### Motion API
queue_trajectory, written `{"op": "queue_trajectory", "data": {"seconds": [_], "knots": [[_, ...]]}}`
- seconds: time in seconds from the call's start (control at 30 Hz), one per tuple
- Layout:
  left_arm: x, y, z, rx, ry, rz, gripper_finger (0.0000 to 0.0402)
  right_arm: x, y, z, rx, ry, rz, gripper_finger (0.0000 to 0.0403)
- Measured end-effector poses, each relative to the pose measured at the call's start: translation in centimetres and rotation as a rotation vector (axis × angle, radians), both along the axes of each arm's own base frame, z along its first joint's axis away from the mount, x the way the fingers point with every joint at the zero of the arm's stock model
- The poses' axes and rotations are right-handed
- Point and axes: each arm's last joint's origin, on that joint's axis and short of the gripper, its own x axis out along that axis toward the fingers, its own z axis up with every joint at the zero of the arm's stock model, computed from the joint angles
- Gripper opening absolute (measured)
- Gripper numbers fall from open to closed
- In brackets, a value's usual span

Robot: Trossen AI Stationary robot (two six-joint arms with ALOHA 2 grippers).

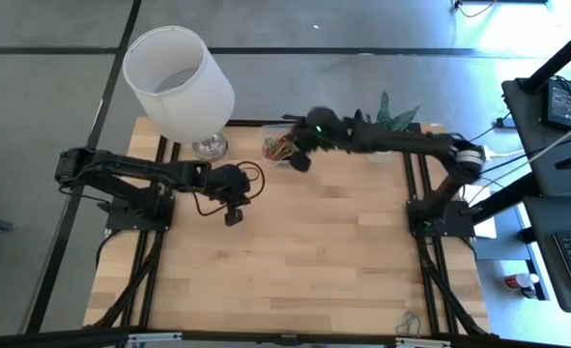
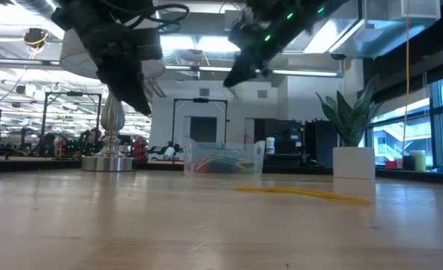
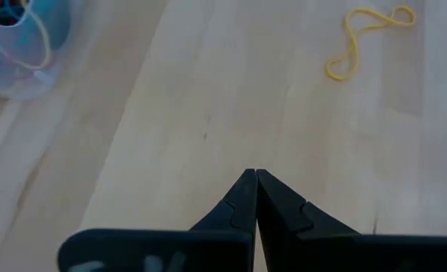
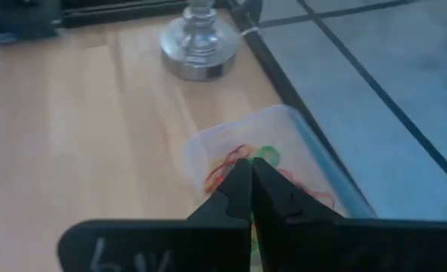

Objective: Pick and place rubber bands into bin
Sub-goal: Put the green rubber band into the transparent bin

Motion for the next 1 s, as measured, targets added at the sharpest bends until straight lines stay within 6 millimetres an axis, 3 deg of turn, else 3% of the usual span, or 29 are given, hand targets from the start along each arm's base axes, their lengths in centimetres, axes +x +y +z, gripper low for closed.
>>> {"op": "queue_trajectory", "data": {"seconds": [0.2, 0.33, 0.57, 1.0], "knots": [[0.1, 0.3, 0.1, -0.029, -0.012, 0.048, 0.0002, 3.0, -5.7, -3.2, 0.043, 0.054, -0.052, 0.0003], [0.1, 0.3, 0.1, -0.041, -0.021, 0.079, 0.0003, 4.0, -7.7, -5.7, 0.079, 0.104, -0.080, 0.0019], [0.1, 0.1, 0.1, -0.025, -0.023, 0.139, 0.0001, 3.5, -8.6, -8.5, 0.209, 0.199, -0.134, 0.0061], [0.2, -0.3, 0.1, -0.072, -0.028, 0.139, 0.0003, 2.3, -8.1, -8.4, 0.311, 0.281, -0.178, 0.0171]]}}
